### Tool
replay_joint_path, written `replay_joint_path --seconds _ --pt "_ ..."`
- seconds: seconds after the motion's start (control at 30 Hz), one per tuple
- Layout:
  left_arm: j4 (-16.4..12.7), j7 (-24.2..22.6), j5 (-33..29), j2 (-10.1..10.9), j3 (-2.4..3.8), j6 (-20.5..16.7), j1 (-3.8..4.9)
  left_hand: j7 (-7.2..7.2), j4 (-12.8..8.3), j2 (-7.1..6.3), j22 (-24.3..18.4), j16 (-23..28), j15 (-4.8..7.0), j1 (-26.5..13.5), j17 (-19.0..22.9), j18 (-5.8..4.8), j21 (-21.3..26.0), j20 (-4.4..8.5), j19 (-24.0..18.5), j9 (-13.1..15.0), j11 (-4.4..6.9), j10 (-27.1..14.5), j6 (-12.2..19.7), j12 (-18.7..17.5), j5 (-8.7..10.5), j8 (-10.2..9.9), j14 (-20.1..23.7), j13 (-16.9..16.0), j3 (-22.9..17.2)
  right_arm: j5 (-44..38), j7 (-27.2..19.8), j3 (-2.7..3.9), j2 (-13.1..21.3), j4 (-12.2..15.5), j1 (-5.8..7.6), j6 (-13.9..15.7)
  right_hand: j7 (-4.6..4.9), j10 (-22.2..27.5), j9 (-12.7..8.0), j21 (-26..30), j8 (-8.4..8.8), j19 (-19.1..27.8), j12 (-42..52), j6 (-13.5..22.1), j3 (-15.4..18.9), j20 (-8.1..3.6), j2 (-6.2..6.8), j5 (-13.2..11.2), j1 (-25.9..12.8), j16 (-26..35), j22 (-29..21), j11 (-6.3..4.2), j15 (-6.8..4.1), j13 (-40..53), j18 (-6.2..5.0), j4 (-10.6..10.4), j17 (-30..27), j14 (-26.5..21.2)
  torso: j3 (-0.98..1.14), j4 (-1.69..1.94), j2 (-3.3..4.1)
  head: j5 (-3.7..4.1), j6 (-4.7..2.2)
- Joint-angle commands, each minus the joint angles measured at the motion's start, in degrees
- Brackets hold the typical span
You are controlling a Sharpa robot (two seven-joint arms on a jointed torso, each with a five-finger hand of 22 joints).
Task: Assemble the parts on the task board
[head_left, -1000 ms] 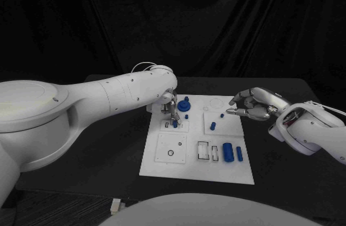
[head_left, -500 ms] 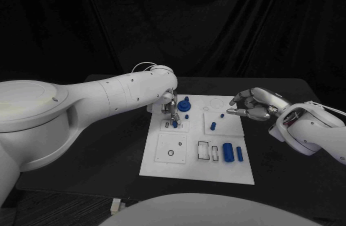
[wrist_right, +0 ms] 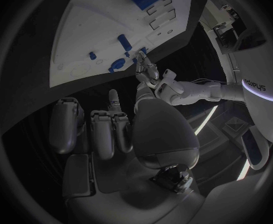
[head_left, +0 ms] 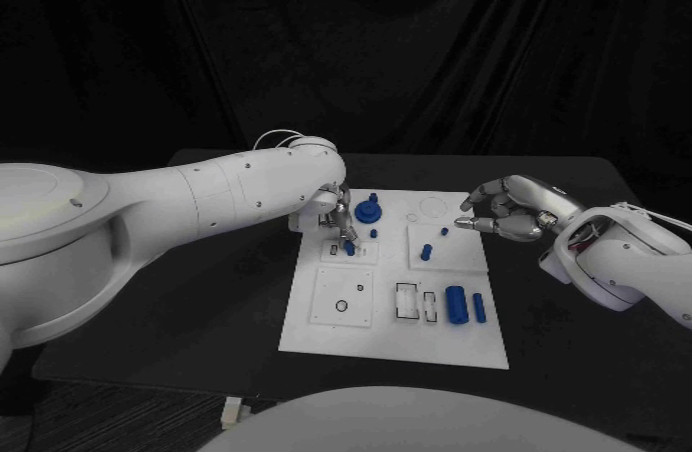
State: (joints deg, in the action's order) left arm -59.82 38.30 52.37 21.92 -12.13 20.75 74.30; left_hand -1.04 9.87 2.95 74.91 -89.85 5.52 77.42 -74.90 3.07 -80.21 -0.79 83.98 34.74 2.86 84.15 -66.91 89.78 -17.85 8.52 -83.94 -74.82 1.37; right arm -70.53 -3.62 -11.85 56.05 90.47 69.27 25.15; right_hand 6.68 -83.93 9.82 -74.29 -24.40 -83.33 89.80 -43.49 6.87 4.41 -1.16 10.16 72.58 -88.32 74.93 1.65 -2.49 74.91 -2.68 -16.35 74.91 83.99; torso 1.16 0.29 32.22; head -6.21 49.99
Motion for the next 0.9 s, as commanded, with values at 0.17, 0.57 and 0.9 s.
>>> replay_joint_path --seconds 0.17,0.57,0.9 --pt "-5.3 -1.6 0.1 3.5 -0.01 -11.2 -0.11 0.16 -4.2 -1.18 11.6 -0.2 0.40 -0.5 -15.1 -0.69 0.4 0.22 1.7 0.2 0.36 5.9 0.5 0.2 -0.07 0.3 -6.1 -15.2 -5.6 -0.1 0.9 0.04 0.2 -0.1 -0.25 0.4 -0.03 -6.1 -0.1 0.5 -0.18 0.2 0.2 -0.4 0.1 -0.15 -0.23 0.4 0.4 0.2 10.1 0.37 0.57 15.1 -1.08 0.1 13.0 5.3 0.01 0.04 -0.03 0.15 0.01" --pt "-14.5 -2.1 3.6 9.7 -0.03 -19.2 -0.07 0.12 -3.4 -2.07 11.5 -0.2 0.36 -2.1 -15.1 -0.60 0.9 0.18 1.5 0.5 0.32 5.9 0.5 0.2 0.16 0.6 -6.1 -15.2 -7.0 -0.1 0.7 0.04 0.3 -0.3 -1.07 0.7 -0.01 -6.1 -0.1 0.9 -0.17 0.4 0.2 -0.4 0.1 -0.13 -0.18 0.4 0.5 0.3 10.0 0.39 0.60 15.1 -1.15 0.1 12.8 5.3 0.04 0.03 -0.06 0.08 0.01" --pt "-18.7 -2.6 6.8 11.5 -0.06 -22.6 -0.24 0.09 -3.0 -2.34 11.4 -0.2 0.34 -2.5 -15.1 -0.53 1.3 0.15 1.4 0.6 0.30 5.9 0.7 0.2 0.25 0.7 -6.1 -15.2 -7.7 -0.1 0.4 0.04 0.4 -0.1 -1.29 1.2 0.00 -6.1 -0.1 0.9 -0.17 0.4 0.2 -0.5 0.1 -0.12 -0.15 0.4 0.6 0.4 9.9 0.41 0.62 15.1 -1.17 0.1 12.7 5.3 0.09 -0.01 -0.17 0.12 0.01"
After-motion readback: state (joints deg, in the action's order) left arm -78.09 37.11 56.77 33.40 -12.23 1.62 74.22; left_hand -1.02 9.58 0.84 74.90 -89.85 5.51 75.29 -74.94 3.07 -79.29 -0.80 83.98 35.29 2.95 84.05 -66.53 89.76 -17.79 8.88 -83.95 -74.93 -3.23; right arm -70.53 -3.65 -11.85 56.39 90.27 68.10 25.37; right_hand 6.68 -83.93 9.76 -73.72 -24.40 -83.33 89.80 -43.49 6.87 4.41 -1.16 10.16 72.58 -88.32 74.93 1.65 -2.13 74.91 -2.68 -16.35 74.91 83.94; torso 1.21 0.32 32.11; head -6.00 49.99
